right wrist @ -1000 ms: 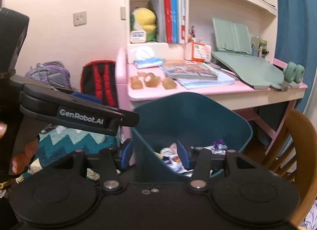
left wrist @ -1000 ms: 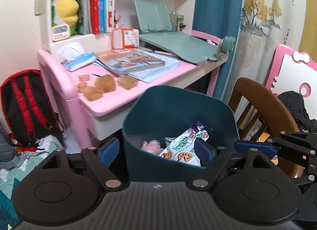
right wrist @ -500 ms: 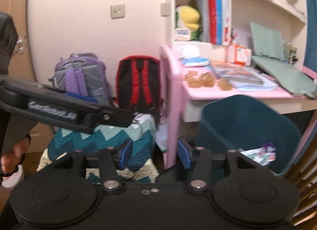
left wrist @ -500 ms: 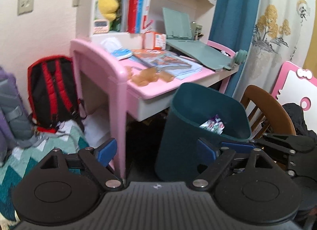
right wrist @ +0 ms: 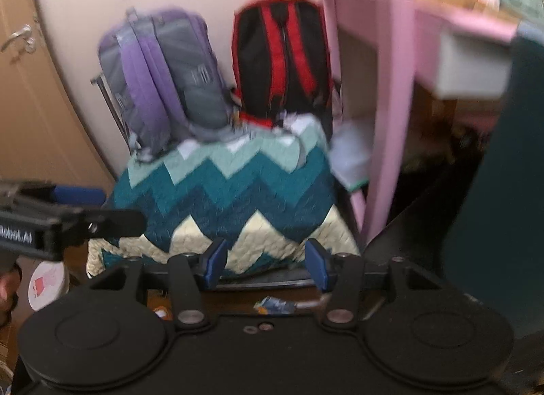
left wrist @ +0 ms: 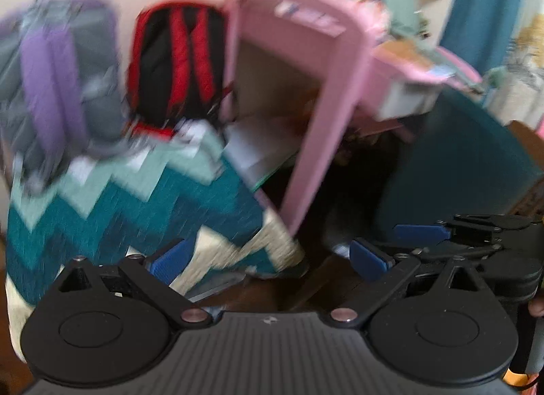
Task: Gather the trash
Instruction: 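Move both tools back down toward the grey crumpled wrapper on the floor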
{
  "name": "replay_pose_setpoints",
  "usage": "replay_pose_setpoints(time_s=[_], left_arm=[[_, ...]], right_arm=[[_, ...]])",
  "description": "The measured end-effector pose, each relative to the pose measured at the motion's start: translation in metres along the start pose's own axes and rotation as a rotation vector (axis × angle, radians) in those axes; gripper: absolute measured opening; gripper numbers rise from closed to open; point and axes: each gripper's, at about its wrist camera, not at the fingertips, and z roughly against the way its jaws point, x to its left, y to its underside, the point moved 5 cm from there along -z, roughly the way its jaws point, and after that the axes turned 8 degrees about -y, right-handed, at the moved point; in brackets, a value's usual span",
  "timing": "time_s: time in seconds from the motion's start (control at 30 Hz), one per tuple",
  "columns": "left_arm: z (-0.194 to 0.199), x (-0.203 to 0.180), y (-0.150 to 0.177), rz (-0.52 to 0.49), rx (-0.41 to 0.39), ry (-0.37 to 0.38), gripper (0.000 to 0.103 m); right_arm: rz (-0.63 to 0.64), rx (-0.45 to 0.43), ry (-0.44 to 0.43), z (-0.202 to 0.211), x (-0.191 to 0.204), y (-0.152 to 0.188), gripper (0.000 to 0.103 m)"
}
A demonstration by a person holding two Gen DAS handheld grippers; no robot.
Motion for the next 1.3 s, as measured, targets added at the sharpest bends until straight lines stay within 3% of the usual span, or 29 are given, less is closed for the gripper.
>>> replay_pose_setpoints(time_s=[0.23,0.47,0.8,0.97,1.13,1.3], left_arm=[[-0.089,0.062,0.059,0.092,0.087,-0.041,0.102],[-0.16,0.097,0.115,0.107,0.183,-0.071,0.102],[-0.245,0.124,0.179,-0.022,0.313,-0.116,0.102],[-0.264,0.127,0.205,-0.088,0.365,-0.119,0.102],[-0.27,0.141,0.224,-0.057,0.417,-0.132,0.102],[-0.272,0.151,0.224,-0.025,0.414,-0.143,0.102]], right_arm=[[-0.064,0.117,0.012,-0.087,-0.026,0.038,0.051],[-0.109,0.212,0.045,-0.145,-0.06,0.07,0.051],[-0.203,0.383,0.054,-0.246,-0.057,0.148,0.05],[-0.107,0.451,0.03,-0.283,-0.039,0.162,0.05],[-0.05,0.522,-0.012,-0.321,-0.031,0.178,0.05],[0.151,0.555,-0.024,-0.36,-0.027,0.179,0.05]])
